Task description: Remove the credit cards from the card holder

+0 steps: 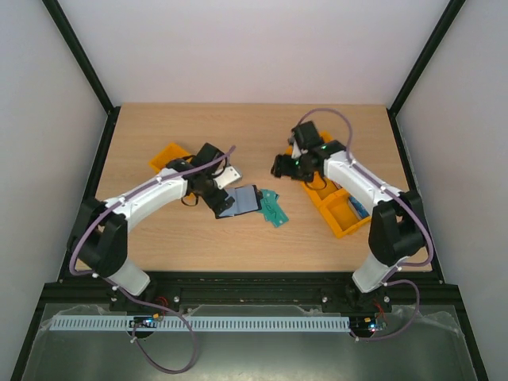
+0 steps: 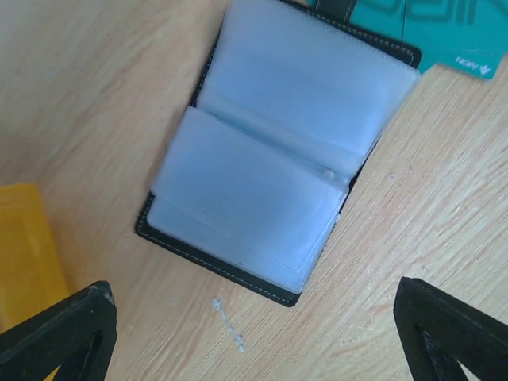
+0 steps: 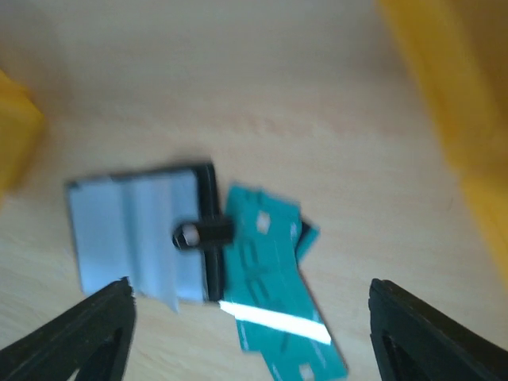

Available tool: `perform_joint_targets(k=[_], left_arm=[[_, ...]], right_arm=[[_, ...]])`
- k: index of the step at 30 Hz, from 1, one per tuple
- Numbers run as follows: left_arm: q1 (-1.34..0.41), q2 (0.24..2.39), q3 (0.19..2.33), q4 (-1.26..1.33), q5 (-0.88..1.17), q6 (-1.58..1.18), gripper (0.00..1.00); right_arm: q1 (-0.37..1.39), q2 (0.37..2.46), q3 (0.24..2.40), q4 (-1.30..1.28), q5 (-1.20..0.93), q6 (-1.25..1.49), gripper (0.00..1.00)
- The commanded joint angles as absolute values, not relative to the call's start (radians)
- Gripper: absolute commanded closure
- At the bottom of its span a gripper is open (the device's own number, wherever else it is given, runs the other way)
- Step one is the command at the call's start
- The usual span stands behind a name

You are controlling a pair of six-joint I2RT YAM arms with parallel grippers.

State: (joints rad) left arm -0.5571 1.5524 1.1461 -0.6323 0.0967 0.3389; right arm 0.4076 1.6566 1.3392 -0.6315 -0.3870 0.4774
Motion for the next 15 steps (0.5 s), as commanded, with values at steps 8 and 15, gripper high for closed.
perform_joint_targets(k=[8, 15], left_arm=[[-0.674, 1.706, 1.068, -0.399, 0.002, 0.585, 0.01], [-0.637, 1.869, 1.157, -0.367, -0.030, 0.516, 0.01]], right_arm=[[0.565, 1.689, 1.126, -0.709, -0.268, 0.422, 0.24], [0.598, 1.725, 1.063, -0.692, -0.160, 0.487, 0.36]])
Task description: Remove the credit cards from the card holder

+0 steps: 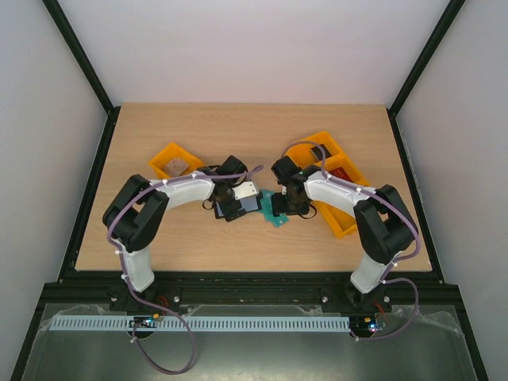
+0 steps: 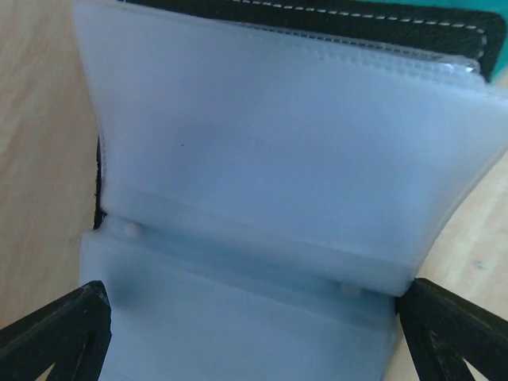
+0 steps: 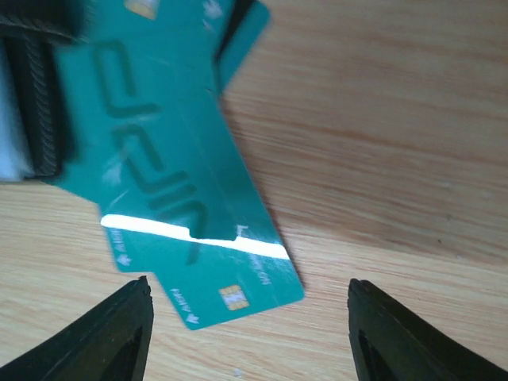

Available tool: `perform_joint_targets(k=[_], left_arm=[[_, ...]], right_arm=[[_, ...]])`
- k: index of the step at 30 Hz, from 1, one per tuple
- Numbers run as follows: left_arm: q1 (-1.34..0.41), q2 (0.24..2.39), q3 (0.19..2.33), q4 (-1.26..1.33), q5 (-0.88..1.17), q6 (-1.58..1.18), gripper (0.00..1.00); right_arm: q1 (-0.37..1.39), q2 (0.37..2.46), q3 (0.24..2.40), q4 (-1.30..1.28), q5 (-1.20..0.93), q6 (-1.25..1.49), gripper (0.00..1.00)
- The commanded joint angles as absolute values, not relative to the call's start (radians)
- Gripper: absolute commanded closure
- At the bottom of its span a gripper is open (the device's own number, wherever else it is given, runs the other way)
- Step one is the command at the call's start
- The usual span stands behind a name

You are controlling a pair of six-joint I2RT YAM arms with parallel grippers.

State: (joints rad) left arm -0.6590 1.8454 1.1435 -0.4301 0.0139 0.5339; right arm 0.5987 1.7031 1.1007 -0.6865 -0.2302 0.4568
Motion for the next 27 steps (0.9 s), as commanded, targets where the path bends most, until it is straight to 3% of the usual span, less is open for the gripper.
perform_joint_targets(k=[1, 10, 22, 27], left_arm=[[-0.632, 1.886, 1.155, -0.351, -0.036, 0.502, 0.01], [-0.499, 2.010, 1.243, -0.361, -0.047, 0.280, 0.01], [-0.562, 1.796, 1.203, -0.367, 0.059, 0.363, 0.01], [-0.631, 1.732, 1.161, -0.406, 0.079, 0.374, 0.04]], right_arm=[[0.598, 1.727, 1.056, -0.680, -0.173, 0.493, 0.37], [0.598, 1.809, 1.065, -0.587, -0.271, 0.502, 0.39], [0.570, 1.715, 1.145, -0.665, -0.253, 0.506, 0.33], [0.534, 1.694, 1.112, -0.657, -0.250, 0.511, 0.47]])
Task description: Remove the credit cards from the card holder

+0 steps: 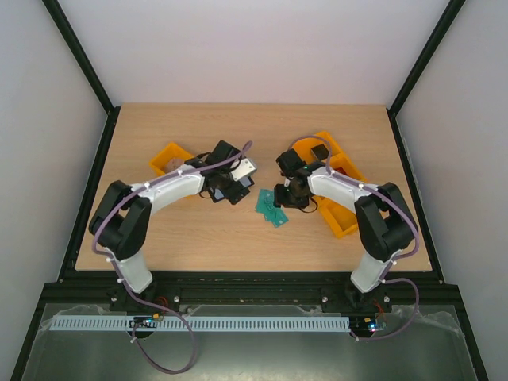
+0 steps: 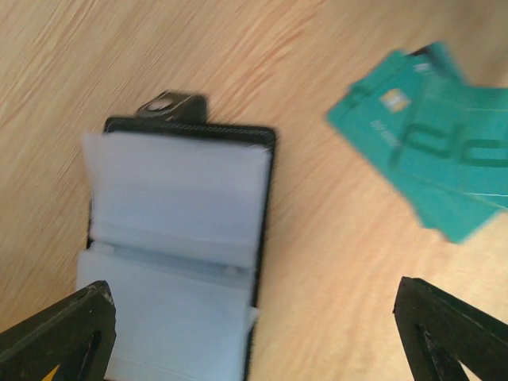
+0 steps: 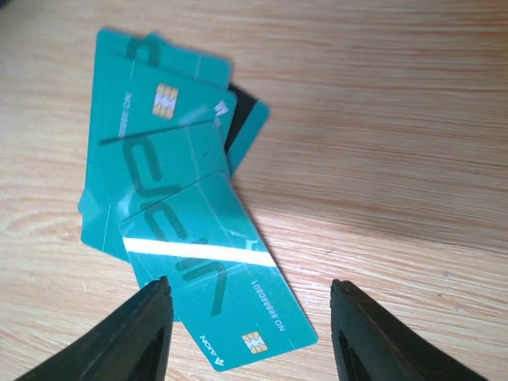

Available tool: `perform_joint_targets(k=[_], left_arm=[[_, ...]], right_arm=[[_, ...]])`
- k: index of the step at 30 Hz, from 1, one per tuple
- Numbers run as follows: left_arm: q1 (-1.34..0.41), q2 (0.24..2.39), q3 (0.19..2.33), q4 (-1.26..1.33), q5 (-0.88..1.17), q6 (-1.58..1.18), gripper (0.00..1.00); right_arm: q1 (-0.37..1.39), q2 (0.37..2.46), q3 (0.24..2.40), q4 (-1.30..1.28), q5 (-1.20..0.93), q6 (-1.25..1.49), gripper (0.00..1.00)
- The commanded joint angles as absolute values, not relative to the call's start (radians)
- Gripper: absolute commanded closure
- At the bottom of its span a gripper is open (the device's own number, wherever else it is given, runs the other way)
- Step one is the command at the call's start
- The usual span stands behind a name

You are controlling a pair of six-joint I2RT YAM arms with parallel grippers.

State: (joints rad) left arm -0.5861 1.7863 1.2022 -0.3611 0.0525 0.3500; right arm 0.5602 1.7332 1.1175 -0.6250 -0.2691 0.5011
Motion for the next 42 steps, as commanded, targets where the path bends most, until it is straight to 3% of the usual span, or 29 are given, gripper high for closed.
perform_joint_targets(k=[1, 6, 10, 24, 30, 33, 39, 42], left_arm=[[-0.642, 1.732, 1.153, -0.405, 0.083, 0.370, 0.10], [-0.662, 1.776, 1.139, -0.387, 0.152, 0.321, 0.45], [-0.667, 1.828, 1.131, -0.323, 0.153, 0.303, 0.56], [-0.756, 1.986, 1.144, -0.197, 0.184, 0.261, 0.57], [-0.738, 1.947, 1.125, -0.212, 0.181, 0.253, 0.58], [-0.685, 1.910, 1.123, -0.240, 0.198, 0.253, 0.57], [-0.618, 1.861, 1.185, -0.333, 0.269, 0.298, 0.52], [-0.591, 1.870, 1.247, -0.365, 0.322, 0.282, 0.51]], right_arm=[[0.532, 1.695, 1.100, -0.649, -0.255, 0.511, 0.52], [0.524, 1.758, 1.083, -0.606, -0.276, 0.506, 0.73], [0.524, 1.776, 1.060, -0.564, -0.305, 0.530, 0.79], [0.544, 1.768, 0.930, -0.383, -0.482, 0.627, 0.89], [0.533, 1.727, 0.947, -0.393, -0.442, 0.631, 0.91], [0.509, 1.693, 0.948, -0.406, -0.435, 0.632, 0.91], [0.499, 1.599, 0.973, -0.470, -0.467, 0.578, 0.77], [0.528, 1.535, 0.933, -0.483, -0.494, 0.489, 0.82]])
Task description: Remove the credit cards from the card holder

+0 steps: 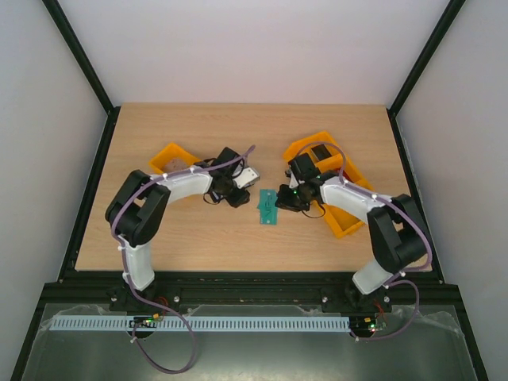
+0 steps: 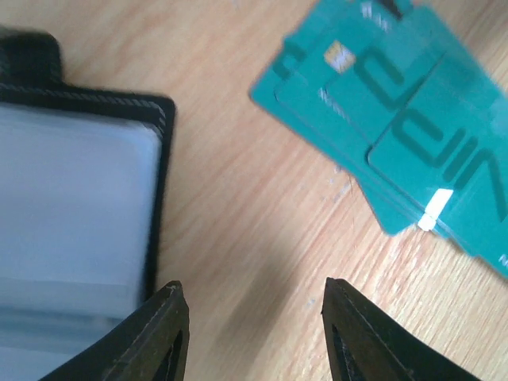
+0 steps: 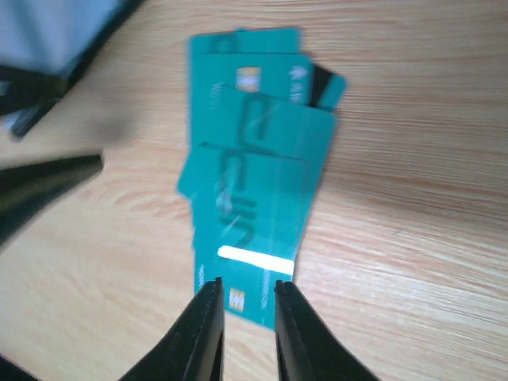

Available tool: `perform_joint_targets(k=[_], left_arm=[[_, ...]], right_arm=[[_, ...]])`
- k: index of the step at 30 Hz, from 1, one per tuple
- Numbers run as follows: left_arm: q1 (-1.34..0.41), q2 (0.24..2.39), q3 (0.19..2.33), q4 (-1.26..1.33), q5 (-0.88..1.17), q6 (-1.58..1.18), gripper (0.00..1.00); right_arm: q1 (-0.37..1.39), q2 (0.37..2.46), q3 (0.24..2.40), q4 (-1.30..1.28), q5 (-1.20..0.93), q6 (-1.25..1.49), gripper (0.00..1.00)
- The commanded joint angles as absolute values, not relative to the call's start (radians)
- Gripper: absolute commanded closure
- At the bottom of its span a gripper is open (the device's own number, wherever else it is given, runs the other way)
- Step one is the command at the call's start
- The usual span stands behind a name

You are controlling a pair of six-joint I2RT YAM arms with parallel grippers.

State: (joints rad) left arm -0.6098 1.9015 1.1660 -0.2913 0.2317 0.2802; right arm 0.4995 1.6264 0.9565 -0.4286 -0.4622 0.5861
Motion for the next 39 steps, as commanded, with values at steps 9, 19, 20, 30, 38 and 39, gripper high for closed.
perform_joint_targets(k=[9, 19, 20, 30, 38, 39], left_arm=[[-0.600, 2.079, 1.526, -0.370, 0.270, 0.142, 0.55], [-0.638, 2.284, 1.658, -0.388, 0.213, 0.130, 0.56], [-0.639, 2.289, 1.660, -0.393, 0.216, 0.130, 0.56], [-0.636, 2.271, 1.610, -0.395, 0.271, 0.149, 0.59], [-0.634, 2.284, 1.622, -0.393, 0.285, 0.146, 0.60], [-0.634, 2.285, 1.625, -0.395, 0.287, 0.145, 0.60]], right_arm=[[0.638, 1.541, 0.771, -0.374, -0.556, 0.506, 0.98], [0.638, 1.666, 0.796, -0.304, -0.471, 0.524, 0.98], [0.638, 1.671, 0.804, -0.312, -0.449, 0.529, 0.98], [0.634, 1.751, 0.928, -0.315, -0.374, 0.534, 0.98], [0.618, 1.762, 0.952, -0.305, -0.374, 0.559, 0.98], [0.613, 1.765, 0.956, -0.298, -0.376, 0.563, 0.98]])
